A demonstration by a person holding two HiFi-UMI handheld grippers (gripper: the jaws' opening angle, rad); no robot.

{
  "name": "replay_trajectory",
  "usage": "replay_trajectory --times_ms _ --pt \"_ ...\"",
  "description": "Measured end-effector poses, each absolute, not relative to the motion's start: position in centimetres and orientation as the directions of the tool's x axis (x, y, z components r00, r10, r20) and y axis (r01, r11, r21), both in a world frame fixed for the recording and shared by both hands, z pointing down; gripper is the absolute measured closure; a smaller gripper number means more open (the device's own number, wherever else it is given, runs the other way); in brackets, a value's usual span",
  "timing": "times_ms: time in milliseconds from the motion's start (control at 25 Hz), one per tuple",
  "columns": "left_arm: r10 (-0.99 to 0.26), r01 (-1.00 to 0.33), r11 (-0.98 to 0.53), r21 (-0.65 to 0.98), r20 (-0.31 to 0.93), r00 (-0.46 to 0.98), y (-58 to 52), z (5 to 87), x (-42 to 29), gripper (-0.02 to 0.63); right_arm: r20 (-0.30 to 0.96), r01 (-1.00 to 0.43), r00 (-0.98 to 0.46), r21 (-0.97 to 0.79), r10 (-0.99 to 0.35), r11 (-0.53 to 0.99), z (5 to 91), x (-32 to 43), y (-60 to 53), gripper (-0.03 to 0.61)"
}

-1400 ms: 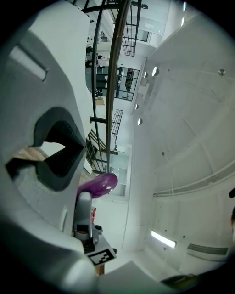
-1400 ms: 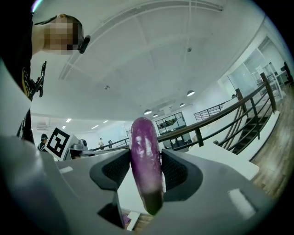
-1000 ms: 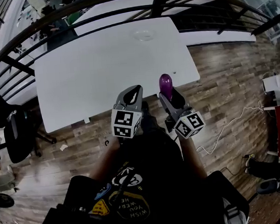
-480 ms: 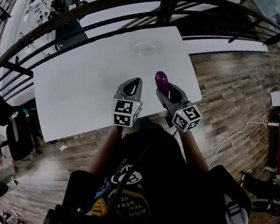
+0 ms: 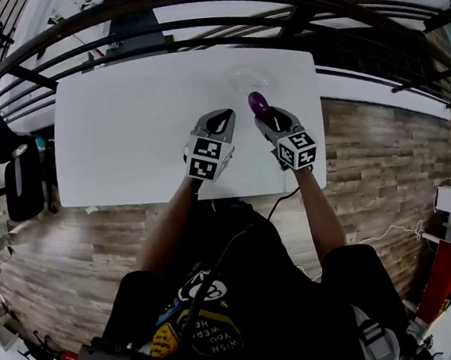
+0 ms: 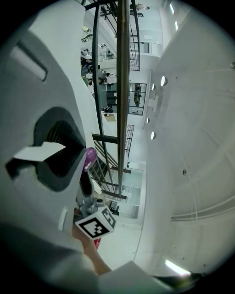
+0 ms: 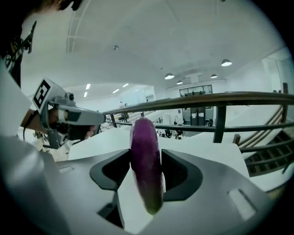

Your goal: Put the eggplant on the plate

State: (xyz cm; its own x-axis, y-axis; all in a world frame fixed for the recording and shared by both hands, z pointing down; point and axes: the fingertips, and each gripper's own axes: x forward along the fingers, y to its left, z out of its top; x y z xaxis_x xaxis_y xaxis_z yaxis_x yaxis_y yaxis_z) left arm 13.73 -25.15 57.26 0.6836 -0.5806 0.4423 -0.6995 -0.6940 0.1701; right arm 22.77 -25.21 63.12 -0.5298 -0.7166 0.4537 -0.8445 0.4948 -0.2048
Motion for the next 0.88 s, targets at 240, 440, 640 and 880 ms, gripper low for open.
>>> replay_trajectory --times_ms 240,440,640,880 --pt "-0.589 -0.736 -0.648 0.198 0.483 0.648 -28.3 59.4 13.6 0.609 0.661 -0.813 -0.464 -0.053 -0.590 0.579 71.2 25.0 -33.9 0.362" --pt "-0.603 -0.773 -0.585 0.244 0.508 0.616 -27.4 60.7 12.8 0.609 0.795 -0.786 -0.355 0.031 -0.492 0.618 76.1 26.2 -37.5 0.362" --pt "-0.593 -0.779 -0.562 0.278 0.521 0.614 -26.1 61.3 11.4 0.609 0.888 -0.684 -0.263 0.103 -0.376 0.722 78.8 25.7 -39.2 0.362" --pt "-0.567 -0.772 -0.549 0.321 0.536 0.625 -23.9 62.3 11.5 0.609 0.866 -0.702 -0.290 0.096 -0.406 0.706 79.3 26.1 -39.5 0.355"
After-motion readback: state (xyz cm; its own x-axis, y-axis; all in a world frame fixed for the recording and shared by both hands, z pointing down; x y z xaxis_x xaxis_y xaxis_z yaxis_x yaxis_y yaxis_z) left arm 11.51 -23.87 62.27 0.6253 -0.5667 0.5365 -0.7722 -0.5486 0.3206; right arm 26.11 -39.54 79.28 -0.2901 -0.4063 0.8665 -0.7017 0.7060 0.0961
